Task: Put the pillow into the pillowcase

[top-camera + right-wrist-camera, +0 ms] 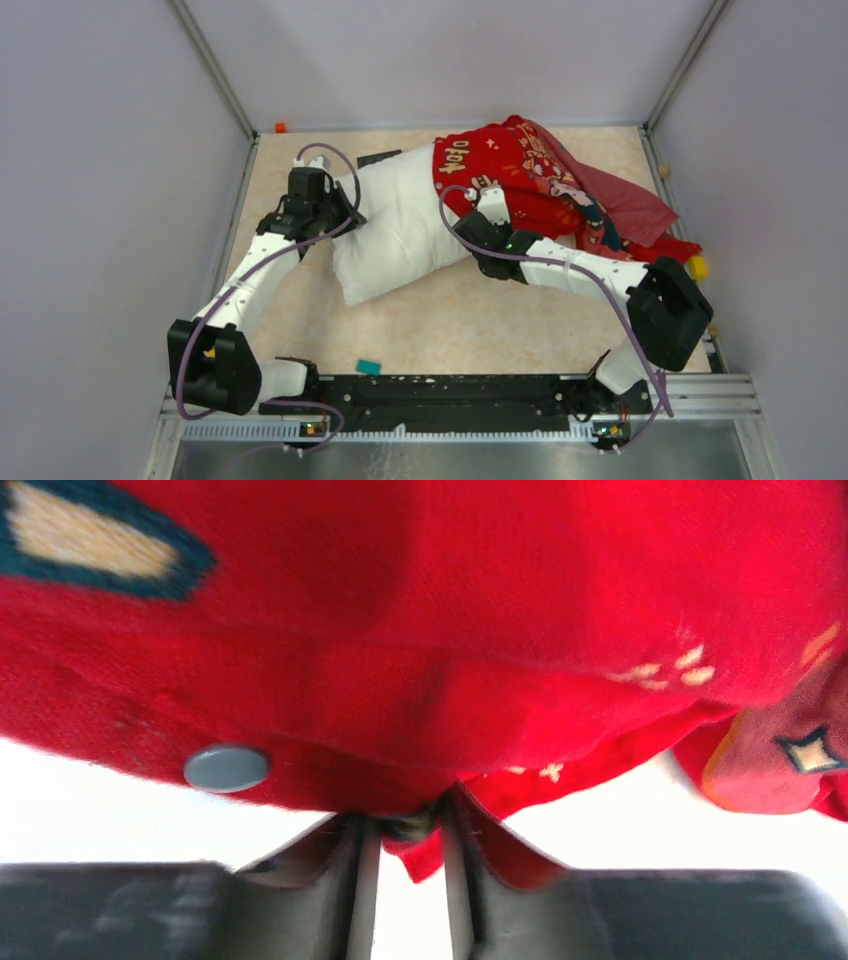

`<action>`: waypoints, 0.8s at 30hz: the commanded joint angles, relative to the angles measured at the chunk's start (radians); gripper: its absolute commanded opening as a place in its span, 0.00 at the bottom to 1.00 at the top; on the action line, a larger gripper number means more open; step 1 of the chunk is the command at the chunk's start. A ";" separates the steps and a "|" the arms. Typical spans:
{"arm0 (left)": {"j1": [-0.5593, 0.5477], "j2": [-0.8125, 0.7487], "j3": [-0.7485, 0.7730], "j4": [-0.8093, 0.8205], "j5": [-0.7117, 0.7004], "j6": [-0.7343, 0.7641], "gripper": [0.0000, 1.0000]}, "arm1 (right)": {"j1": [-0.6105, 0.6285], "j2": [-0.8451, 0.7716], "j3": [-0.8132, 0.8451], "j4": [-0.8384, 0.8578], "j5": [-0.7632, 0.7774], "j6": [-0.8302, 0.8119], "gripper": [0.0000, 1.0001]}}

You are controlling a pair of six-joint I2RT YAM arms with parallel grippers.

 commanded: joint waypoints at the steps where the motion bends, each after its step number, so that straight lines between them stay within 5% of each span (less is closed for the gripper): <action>1: -0.003 0.016 0.023 0.012 0.036 0.014 0.00 | 0.002 -0.007 0.080 -0.012 0.059 0.001 0.14; 3: -0.004 0.018 0.023 0.013 0.052 0.009 0.00 | 0.031 -0.024 0.122 -0.060 0.067 0.011 0.00; 9: -0.071 0.012 0.019 0.044 0.057 -0.034 0.00 | 0.193 -0.024 0.344 -0.067 -0.123 -0.007 0.00; 14: -0.195 -0.023 0.070 0.028 0.023 -0.049 0.00 | 0.201 0.058 0.580 -0.103 -0.179 -0.078 0.00; 24: -0.313 -0.024 0.393 -0.241 0.185 0.104 0.06 | 0.204 0.165 1.216 -0.372 -0.245 -0.188 0.00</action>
